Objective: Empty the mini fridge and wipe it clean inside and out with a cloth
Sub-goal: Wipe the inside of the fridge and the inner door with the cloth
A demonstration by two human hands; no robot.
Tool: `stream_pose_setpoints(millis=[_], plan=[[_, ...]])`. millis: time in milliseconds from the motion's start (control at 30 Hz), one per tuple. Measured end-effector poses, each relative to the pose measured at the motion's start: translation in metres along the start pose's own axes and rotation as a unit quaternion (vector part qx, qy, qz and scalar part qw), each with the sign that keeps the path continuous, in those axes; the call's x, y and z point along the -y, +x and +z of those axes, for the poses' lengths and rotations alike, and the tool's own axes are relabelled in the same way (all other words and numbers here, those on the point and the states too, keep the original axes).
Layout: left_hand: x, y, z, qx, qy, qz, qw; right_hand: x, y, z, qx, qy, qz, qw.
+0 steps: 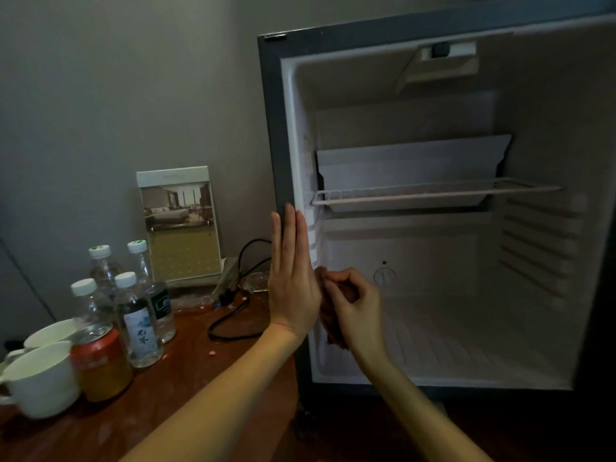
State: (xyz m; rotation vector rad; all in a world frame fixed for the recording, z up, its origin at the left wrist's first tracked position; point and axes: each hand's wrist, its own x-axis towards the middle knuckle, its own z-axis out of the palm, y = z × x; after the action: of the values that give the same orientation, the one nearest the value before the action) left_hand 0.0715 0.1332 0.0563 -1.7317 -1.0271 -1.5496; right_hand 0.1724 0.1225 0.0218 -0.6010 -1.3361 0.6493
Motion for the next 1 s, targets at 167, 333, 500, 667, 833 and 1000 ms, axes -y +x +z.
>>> stream_pose_setpoints(millis=[167,333,500,667,833,1000], plan=[[0.001,0.0,0.001,0.006,-0.006,0.013,1.0,-0.033,0.042,0.014,-0.085,-0.014,0.082,0.993],[0.002,0.0,0.001,0.009,-0.02,0.013,1.0,-0.066,0.082,0.026,-0.137,-0.039,0.131,0.981],[0.002,-0.003,0.001,0.009,-0.021,0.017,1.0,-0.052,0.047,0.023,-0.122,-0.012,0.115,0.986],[0.002,-0.006,0.002,-0.006,-0.009,0.011,1.0,-0.01,-0.006,0.009,-0.047,0.017,0.04,0.998],[0.0,-0.006,0.002,-0.012,0.0,-0.01,1.0,0.0,-0.008,0.002,-0.012,-0.001,-0.026,1.0],[0.0,-0.006,0.001,0.013,-0.003,0.008,1.0,-0.029,0.034,0.012,-0.067,-0.021,0.053,0.996]])
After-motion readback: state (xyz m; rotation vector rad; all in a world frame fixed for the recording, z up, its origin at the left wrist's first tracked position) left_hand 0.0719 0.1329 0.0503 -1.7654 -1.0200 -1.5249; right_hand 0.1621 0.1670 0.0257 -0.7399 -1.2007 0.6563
